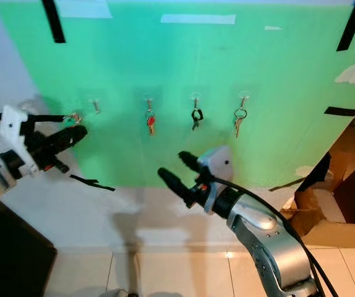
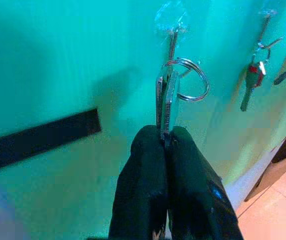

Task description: Hang keys on a hook

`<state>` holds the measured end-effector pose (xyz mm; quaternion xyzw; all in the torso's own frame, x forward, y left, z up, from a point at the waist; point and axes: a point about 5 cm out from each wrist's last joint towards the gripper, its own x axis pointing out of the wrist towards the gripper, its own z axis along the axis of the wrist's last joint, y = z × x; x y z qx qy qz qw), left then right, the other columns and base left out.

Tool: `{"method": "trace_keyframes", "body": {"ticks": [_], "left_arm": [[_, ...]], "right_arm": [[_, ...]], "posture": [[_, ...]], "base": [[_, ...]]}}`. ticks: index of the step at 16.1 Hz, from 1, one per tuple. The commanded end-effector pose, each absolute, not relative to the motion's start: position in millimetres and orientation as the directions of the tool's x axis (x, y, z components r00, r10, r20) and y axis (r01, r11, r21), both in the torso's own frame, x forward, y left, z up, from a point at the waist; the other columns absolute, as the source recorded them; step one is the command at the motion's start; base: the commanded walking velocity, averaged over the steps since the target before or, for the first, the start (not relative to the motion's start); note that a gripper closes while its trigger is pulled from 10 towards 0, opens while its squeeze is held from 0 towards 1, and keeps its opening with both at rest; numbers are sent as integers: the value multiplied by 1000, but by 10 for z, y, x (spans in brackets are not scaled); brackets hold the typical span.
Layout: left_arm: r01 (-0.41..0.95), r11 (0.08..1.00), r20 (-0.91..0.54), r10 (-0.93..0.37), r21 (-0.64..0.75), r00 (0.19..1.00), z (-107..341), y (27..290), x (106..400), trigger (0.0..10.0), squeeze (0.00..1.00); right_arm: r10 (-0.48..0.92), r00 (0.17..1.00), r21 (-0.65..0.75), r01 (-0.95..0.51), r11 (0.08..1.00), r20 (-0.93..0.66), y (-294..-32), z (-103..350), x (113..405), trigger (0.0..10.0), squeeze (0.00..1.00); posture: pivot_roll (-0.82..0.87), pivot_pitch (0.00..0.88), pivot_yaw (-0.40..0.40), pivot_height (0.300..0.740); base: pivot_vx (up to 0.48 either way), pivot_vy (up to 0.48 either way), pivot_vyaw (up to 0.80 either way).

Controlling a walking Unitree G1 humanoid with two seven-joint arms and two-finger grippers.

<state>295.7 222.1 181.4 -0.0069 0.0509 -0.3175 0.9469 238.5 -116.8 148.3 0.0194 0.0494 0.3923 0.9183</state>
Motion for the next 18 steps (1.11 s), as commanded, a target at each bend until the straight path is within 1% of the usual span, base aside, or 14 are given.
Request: {"method": "trace_keyframes", "body": {"ticks": [1,5,11,14,16,18], "left_arm": [[601,799,-89,-601,-25,795,1838,2218,2985,10000,0],[637,770,-66,-638,-27,768,1890,2151,3042,10000,0],[645,765,-83,-642,3,762,1891,2078,3165,10000,0],[625,778,-130,-614,68,779,1855,2049,3256,10000,0],[587,795,-202,-557,153,806,1784,2081,3295,10000,0],[548,809,-229,-503,214,833,1764,2130,3320,10000,0]], "right_arm": [[732,678,52,-730,681,-72,-1152,1526,2388,10000,0],[735,674,47,-734,678,-73,-1153,1536,2393,10000,0],[737,671,45,-736,675,-76,-1149,1531,2392,10000,0],[735,674,39,-734,678,-80,-1149,1533,2396,10000,0],[734,674,34,-734,678,-84,-1146,1530,2395,10000,0],[730,677,31,-731,682,-89,-1147,1523,2392,10000,0]], "posture": [[-20,0,66,740],[-25,0,73,740],[-24,0,71,740],[-26,0,72,740],[-30,0,78,740],[-30,0,79,740]], "base": [[0,0,0],[0,0,0],[0,0,0],[0,0,0],[0,0,0],[0,0,0]]}}
